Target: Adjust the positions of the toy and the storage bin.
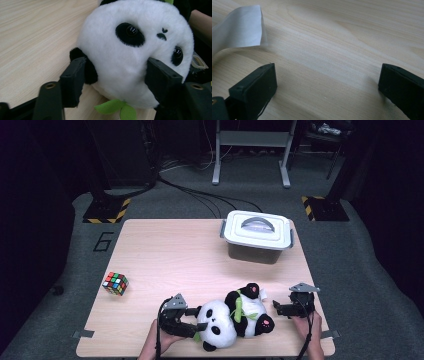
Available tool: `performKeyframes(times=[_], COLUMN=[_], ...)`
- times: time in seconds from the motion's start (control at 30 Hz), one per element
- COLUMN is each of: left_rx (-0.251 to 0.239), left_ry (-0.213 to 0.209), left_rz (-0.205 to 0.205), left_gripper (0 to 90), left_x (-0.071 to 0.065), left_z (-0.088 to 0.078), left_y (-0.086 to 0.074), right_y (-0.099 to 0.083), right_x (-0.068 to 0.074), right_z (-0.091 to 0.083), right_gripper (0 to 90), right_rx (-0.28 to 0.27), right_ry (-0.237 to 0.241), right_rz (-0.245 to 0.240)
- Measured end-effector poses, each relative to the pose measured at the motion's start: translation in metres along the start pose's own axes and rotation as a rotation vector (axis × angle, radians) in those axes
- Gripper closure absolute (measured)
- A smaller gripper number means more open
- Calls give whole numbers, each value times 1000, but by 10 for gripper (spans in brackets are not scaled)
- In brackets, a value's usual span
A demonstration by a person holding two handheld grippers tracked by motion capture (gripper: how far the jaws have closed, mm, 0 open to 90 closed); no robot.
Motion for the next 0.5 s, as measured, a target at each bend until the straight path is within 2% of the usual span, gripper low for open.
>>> performKeyframes(times=[0.13,0.17,0.27,0.37,0.5], left_rx=[-9,-22,-25,-35,-29], left_ry=[26,24,23,49,39], left_rz=[28,20,34,58,82], left_gripper=[569,690,744,826,880], left_x=[-2,-4,-6,-8,-7], left_z=[-1,-1,-1,-2,-3], left_y=[0,0,-1,-1,-1], right_y=[0,0,0,0,0], right_x=[0,0,0,0,0], right_z=[0,0,0,0,0], right_gripper=[13,13,13,13,13], right_rx=[1,1,0,1,1], right_ry=[1,1,0,0,0], right_rz=[1,2,2,2,2])
Point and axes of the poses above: each handheld gripper's, and its own axes: z roughly forward along the jaws, y roughly out of its top, x roughly to its left, the point moved 1 cm from there along z, roughly forward along the jaws, and after that the axes turned 6 degrees about z, right-handed, at the moved point
